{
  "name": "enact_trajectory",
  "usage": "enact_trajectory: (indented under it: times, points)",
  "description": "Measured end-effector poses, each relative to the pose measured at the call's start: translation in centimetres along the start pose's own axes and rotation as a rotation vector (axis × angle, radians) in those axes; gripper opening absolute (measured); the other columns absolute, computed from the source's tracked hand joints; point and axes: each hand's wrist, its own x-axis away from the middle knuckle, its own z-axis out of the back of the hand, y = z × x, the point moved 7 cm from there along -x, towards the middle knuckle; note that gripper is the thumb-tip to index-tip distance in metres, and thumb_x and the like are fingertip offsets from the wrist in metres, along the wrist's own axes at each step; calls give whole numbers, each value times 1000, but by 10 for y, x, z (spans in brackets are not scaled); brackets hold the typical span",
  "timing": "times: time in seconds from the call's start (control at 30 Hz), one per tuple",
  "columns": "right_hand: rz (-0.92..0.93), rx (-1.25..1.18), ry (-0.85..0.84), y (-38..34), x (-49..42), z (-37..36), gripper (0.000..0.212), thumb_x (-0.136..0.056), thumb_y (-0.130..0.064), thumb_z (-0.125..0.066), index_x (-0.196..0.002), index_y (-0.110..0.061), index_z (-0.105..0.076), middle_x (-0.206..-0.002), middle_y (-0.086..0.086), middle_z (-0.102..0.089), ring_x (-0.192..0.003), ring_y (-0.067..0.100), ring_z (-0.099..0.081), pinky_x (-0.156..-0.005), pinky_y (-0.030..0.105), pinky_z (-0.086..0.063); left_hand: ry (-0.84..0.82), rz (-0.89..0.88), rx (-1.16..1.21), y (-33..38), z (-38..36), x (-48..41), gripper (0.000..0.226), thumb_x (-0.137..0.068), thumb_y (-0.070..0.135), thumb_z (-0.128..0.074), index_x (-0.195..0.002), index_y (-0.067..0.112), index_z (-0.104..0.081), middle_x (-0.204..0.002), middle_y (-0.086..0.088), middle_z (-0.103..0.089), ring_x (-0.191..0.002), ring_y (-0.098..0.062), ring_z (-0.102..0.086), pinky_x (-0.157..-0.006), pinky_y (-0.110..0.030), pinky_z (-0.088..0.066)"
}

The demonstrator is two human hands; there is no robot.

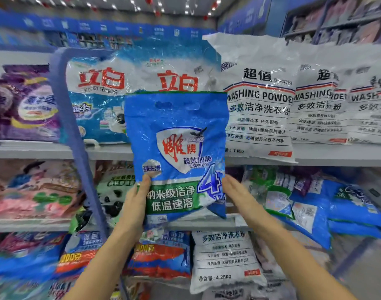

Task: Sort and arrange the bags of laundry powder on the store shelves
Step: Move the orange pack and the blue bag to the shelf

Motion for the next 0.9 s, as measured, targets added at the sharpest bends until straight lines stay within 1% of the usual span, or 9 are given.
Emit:
enact_trajectory:
  times: [0.03,0.13,0.23,0.37,0.57,0.67,0.77,0.83,0.9]
  points:
    - [53,64,43,-4,2,-6,26,-95,-39,-38,-107,-24,-55,-108,-13,-60,-91,-15,-56,-77,3,-39,9,-22,-13,7,2,-1,55,-55,73,-61,-92,35,-72,-87,-2,-76,-76,-20,-74,-53,-28,-56]
    - [230,176,240,-19,6,-21,38,-98,-37,-32,-98,-9,-58,-88,13,-65,-78,26,-57,-71,36,-42,8,-33,-51,21,3,0,47,-65,69,-52,-95,37,-69,-88,2,-76,-77,-18,-73,-52,-25,-55]
    - [439,237,402,-39,12,-21,42,-96,-39,-32,-80,-7,-55,-56,4,-49,-46,11,-36,-47,29,-28,4,-60,-77,28,8,0,53,-69,67,-50,-101,28,-67,-88,-2,-76,-76,-21,-74,-52,-27,-56]
    - [646,238,473,-57,19,-15,32,-99,-36,-39,-81,-15,-54,-53,-3,-48,-42,9,-34,-40,21,-24,16,-155,-65,47,12,4,35,-69,68,-48,-81,44,-72,-85,0,-76,-74,-19,-73,-54,-29,-58]
    - [551,-121,495,-36,7,-12,13,-94,-26,-46,-93,-19,-57,-77,-13,-67,-62,-1,-59,-57,11,-43,104,-322,-125,71,21,10,34,-69,65,-49,-69,38,-70,-67,3,-71,-61,-12,-70,-50,-23,-53]
    - [381,-166,351,-29,-9,-18,33,-91,-51,-43,-104,-24,-58,-91,-11,-70,-83,7,-66,-75,27,-51,115,-417,-227,84,28,13,35,-76,63,-43,-67,37,-64,-61,13,-68,-55,-1,-65,-46,-12,-46]
    - [332,-298,209,-47,-27,-18,66,-73,-81,-41,-117,-34,-53,-112,-14,-67,-106,5,-62,-89,24,-48,134,-469,-256,95,32,11,32,-83,53,-42,-72,25,-52,-53,14,-65,-47,3,-61,-40,-9,-42]
    - [285,-332,167,-66,-39,-22,61,-78,-74,-45,-120,-31,-53,-131,-5,-58,-119,12,-54,-98,33,-43,110,-483,-292,98,28,11,32,-85,47,-42,-71,20,-50,-50,12,-64,-43,4,-59,-39,-9,-41]
    - [280,-286,257,-87,-47,-19,38,-89,-50,-50,-102,-16,-61,-116,11,-66,-103,24,-63,-88,41,-50,96,-479,-307,99,26,12,32,-82,46,-42,-72,18,-51,-51,10,-65,-44,3,-59,-41,-9,-42]
